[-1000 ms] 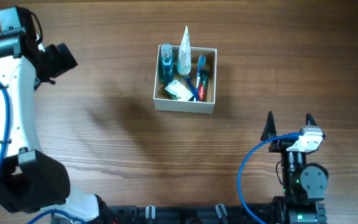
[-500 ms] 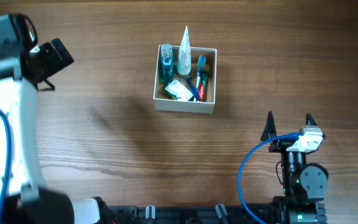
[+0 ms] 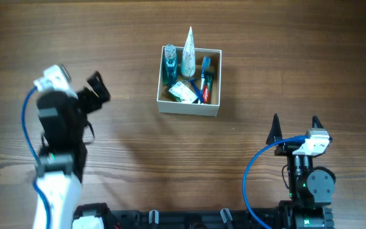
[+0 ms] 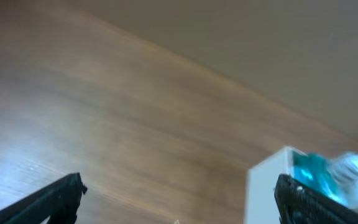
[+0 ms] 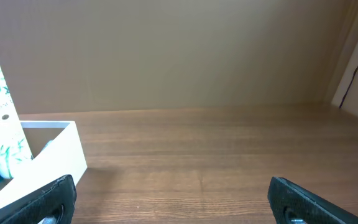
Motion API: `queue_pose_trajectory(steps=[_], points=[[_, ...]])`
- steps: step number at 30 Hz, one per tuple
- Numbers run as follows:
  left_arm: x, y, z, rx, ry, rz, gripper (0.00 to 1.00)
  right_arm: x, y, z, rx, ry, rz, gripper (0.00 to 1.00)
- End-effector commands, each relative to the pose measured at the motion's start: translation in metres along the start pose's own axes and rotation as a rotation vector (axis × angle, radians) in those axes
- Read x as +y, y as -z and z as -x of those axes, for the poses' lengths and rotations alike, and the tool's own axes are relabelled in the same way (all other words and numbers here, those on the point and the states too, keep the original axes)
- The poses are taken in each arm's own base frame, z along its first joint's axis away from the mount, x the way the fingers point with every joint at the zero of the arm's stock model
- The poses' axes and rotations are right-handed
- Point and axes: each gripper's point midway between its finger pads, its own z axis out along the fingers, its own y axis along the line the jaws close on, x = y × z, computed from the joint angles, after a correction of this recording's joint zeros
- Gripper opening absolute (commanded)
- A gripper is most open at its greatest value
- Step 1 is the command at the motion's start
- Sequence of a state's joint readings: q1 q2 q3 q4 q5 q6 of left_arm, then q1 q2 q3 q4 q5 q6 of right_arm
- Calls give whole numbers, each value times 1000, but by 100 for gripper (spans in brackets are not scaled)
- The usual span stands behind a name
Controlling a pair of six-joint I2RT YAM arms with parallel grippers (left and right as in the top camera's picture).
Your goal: Pack container
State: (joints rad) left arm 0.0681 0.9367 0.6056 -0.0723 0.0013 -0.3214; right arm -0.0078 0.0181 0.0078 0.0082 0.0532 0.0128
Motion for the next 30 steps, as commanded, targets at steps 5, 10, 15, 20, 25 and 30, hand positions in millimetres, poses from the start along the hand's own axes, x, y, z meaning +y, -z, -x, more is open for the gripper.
queue_pose_trajectory(steps=[5,10,15,20,25,30], points=[[-9,40,-42,-108,-15,-139,100,0,0,1,-9,6,4,100],[-1,56,-44,-195,-11,-148,100,0,0,1,-9,6,4,100],[4,70,-44,-286,-4,-158,100,0,0,1,-9,6,4,100],[11,76,-51,-342,-6,-166,100,0,0,1,-9,6,4,100],[14,78,-59,-381,-3,-182,100,0,0,1,-9,6,4,100],[15,75,-64,-368,-5,-182,100,0,0,1,-9,6,4,100]])
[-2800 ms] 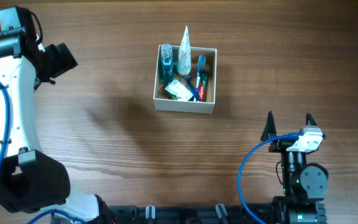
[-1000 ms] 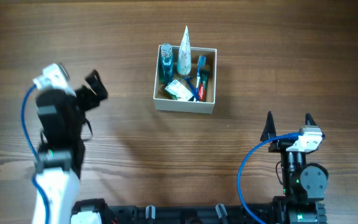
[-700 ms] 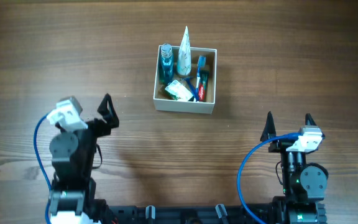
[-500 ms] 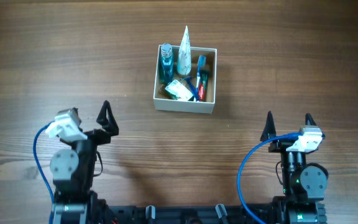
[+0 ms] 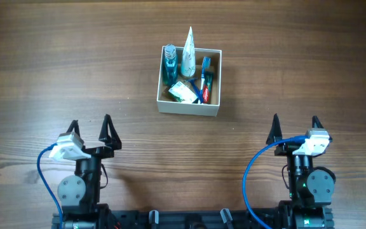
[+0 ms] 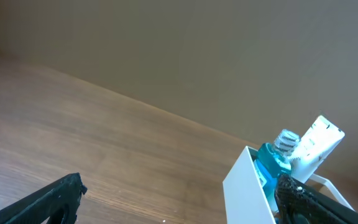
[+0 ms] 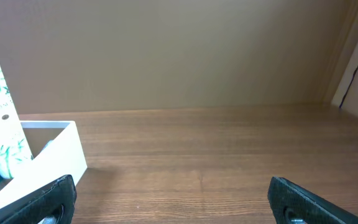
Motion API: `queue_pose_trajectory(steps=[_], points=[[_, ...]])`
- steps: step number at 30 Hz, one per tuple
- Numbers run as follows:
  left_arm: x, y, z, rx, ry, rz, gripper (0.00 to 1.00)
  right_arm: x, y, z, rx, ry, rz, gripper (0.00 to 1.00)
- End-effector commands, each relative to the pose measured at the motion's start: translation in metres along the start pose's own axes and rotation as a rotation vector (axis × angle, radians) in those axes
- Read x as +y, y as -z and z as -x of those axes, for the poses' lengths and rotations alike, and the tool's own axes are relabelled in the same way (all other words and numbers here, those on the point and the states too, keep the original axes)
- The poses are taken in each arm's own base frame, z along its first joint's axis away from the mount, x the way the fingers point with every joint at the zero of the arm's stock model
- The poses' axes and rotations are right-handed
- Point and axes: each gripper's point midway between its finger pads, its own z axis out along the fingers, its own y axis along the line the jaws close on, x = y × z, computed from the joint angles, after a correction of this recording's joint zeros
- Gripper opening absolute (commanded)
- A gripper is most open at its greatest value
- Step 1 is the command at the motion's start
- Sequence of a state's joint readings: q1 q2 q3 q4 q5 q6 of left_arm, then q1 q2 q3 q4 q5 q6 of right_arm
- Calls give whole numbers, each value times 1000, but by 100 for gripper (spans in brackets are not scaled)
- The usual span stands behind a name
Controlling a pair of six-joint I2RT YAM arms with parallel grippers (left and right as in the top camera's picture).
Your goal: Pack container
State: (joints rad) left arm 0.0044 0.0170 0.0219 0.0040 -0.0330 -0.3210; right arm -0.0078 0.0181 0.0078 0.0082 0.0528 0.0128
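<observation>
A white square container (image 5: 189, 81) stands on the wooden table at centre back. Inside it are a blue bottle (image 5: 169, 64), a white tube (image 5: 188, 48) standing upright, a blue toothbrush (image 5: 205, 73), a red-and-white tube and a small packet. My left gripper (image 5: 91, 130) rests open at the front left, nothing between its fingers; its wrist view shows the container (image 6: 247, 186) with the blue bottle (image 6: 276, 160) at right. My right gripper (image 5: 294, 124) rests open at the front right, empty; the container (image 7: 48, 158) lies at the left of its view.
The table's front edge carries the two arm bases and blue cables (image 5: 254, 172). A plain brown wall (image 7: 179, 50) backs the table in both wrist views.
My left arm has come back from a raised pose at the left of the table to its rest pose at the front left, still open and empty. The right arm has not moved.
</observation>
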Motion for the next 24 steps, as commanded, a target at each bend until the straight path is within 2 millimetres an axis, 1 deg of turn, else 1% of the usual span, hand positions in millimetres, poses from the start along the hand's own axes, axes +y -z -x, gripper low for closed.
queue_pose_trajectory(steps=[1,4,5,24], points=[[2,0,-7,9,1,5,100,0,0,1,-9,6,4,100],[6,0,-16,47,-1,20,100,0,0,1,-9,6,4,100],[8,1,-22,73,-2,30,100,0,0,1,-9,6,4,100],[8,1,-21,69,-9,29,100,0,0,1,-9,6,4,100]])
